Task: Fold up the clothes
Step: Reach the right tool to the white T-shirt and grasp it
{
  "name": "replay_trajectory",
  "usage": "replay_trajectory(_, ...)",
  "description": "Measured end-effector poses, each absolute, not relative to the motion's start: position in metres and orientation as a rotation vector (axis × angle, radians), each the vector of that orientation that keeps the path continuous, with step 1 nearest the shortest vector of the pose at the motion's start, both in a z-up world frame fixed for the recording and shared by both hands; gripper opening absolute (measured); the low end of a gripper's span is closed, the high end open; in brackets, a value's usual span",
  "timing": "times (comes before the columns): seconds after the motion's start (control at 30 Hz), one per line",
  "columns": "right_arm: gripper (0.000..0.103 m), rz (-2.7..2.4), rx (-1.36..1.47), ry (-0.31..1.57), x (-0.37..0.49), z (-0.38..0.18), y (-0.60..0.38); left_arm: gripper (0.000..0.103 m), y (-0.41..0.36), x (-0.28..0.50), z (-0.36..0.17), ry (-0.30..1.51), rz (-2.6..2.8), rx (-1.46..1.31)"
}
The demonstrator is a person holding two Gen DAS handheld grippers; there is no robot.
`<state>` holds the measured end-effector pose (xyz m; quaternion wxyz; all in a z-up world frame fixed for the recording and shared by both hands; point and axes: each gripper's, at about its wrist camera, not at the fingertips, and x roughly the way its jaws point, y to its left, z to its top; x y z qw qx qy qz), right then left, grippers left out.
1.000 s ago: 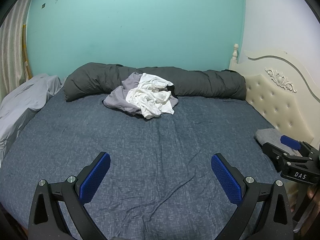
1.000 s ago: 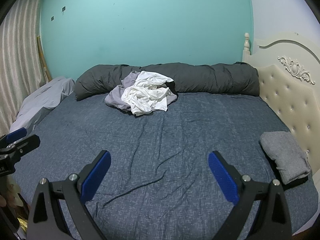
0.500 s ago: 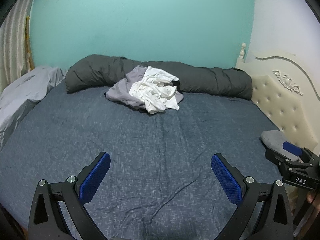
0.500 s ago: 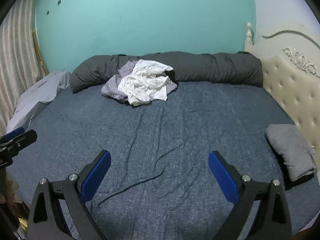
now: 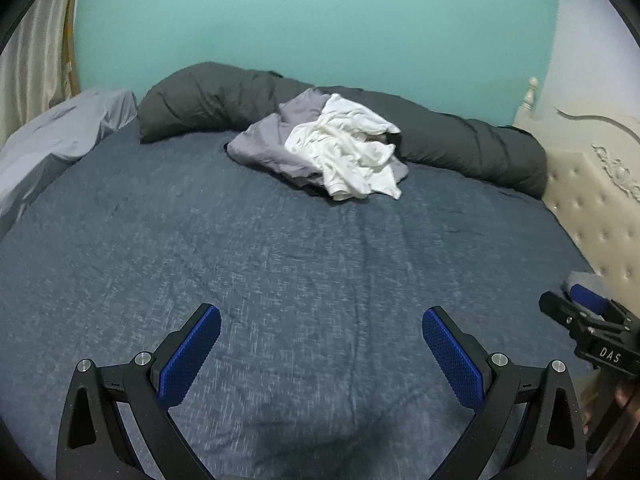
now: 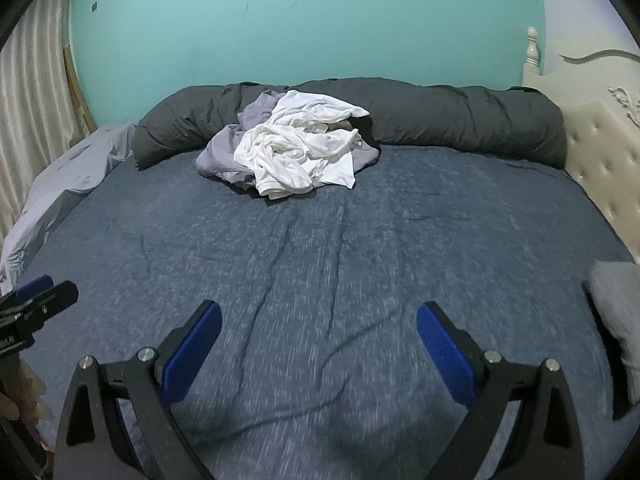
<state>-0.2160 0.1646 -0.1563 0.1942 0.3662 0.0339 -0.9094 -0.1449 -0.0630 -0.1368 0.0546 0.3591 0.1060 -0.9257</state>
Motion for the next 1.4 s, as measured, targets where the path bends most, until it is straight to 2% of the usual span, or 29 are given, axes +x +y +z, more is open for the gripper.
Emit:
replay_trajectory(0.4, 0.099, -2.509, 1.068, 0.156, -0.326, -0.217, 0.104, 0.103, -0.111, -0.2, -0.219, 0.506, -2.727, 1.059)
replay_trajectory(0.67, 0.098, -2.472, 1.081, 0.109, -0.409, -0.249, 0.061, 0.103, -0.15, -0.214, -0.271, 0.674, -2.673, 1.095)
replay_trajectory(0.8, 0.093, -2.457, 1.098, 0.086, -0.451, -0.264, 0.038, 0.103, -0.165, -0.217, -0.286, 0.717, -2.659, 1.14)
replay_trajectory(1.07, 0.087, -2.446, 1.064, 0.204, -0.496, -0.282, -0.012, 0.103, -0.19, -0.217, -0.304, 0.776, -2.617, 1.157)
replay_trajectory(1.27, 0.074, -2.426, 1.03, 0.261, -0.523, -0.298, -0.044, 0.103, -0.189, -0.217, -0.31, 0.762, -2.638, 1.175)
replay_trajectory(1.3, 0.07, -2.427, 1.027, 0.258, -0.527, -0.299, -0.047, 0.103, -0.189, -0.217, -0.311, 0.76, -2.642, 1.178)
replay_trajectory(1.33, 0.06, -2.427, 1.025, 0.256, -0.53, -0.3, -0.051, 0.103, -0.189, -0.217, -0.312, 0.757, -2.646, 1.181)
replay_trajectory(1.4, 0.052, -2.419, 1.034, 0.243, -0.537, -0.303, -0.056, 0.103, -0.189, -0.217, -0.313, 0.753, -2.649, 1.182)
